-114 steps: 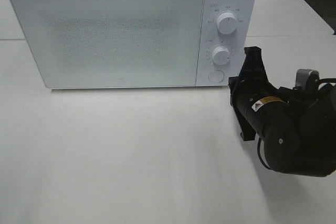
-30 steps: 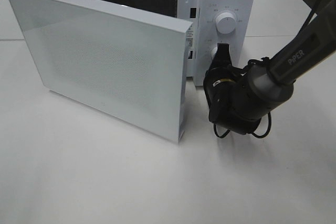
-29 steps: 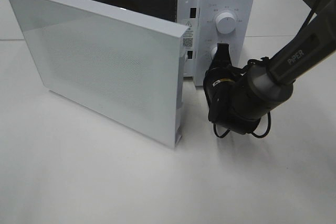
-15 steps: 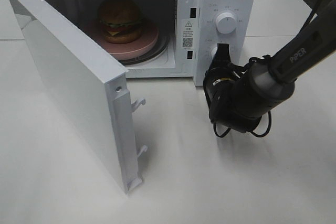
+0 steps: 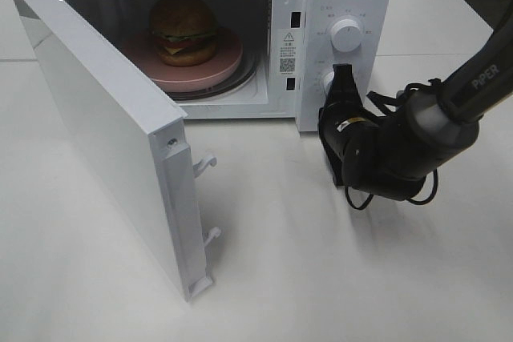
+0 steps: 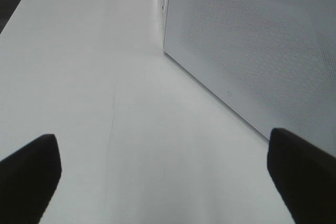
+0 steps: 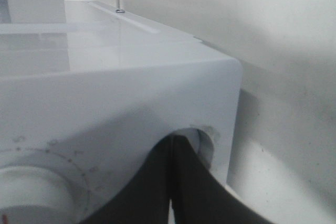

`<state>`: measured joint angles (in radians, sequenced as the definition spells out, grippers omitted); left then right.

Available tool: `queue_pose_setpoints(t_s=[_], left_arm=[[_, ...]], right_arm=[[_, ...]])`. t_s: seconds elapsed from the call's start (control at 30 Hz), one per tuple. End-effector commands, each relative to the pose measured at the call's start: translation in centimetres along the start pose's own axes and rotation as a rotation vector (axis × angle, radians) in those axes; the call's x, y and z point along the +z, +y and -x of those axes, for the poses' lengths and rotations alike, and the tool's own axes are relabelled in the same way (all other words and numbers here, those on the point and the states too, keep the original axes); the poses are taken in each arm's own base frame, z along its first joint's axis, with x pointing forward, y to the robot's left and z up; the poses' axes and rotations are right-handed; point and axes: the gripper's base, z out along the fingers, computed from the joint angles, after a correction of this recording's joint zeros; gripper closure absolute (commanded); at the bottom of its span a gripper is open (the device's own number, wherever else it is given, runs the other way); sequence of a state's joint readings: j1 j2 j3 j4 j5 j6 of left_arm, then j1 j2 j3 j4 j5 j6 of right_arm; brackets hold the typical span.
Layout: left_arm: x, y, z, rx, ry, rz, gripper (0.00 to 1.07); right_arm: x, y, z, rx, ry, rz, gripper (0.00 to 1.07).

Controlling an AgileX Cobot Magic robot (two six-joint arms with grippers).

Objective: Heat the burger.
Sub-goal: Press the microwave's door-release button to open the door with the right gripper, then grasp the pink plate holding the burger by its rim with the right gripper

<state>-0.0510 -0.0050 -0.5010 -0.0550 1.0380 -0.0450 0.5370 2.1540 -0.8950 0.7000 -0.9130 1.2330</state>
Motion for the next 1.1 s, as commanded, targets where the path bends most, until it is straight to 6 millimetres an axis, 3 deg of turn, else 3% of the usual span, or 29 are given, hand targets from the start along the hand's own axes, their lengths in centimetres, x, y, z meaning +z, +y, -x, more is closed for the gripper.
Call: queue_pose_setpoints(t_s=[0.03, 0.33, 0.53, 0.8, 1.1], left_arm=[[-0.3, 0.0, -0.1, 0.002, -0.028, -0.005, 0.06], [-0.3, 0.0, -0.1, 0.002, -0.028, -0.005, 0.06], [-0.3, 0.0, -0.1, 0.002, -0.028, -0.005, 0.06], [-0.3, 0.0, -0.1, 0.002, -0.028, -0.005, 0.06], [-0.3, 0.0, -0.1, 0.002, -0.028, -0.005, 0.06]], right_arm=[[-1.2, 2.1, 0.1, -0.039, 0.047, 0.111, 1.07], [-3.5, 0.4, 0.6, -0.096, 0.127, -0.082, 1.07], [-4.9, 0.5, 0.8, -0.174, 0.186, -0.135, 1.07], [-7.8, 1.9, 1.1, -0.410, 0.303, -0.220, 1.07], [-10.4, 4.1, 2.9, -0.751, 0.472, -0.281, 1.07]])
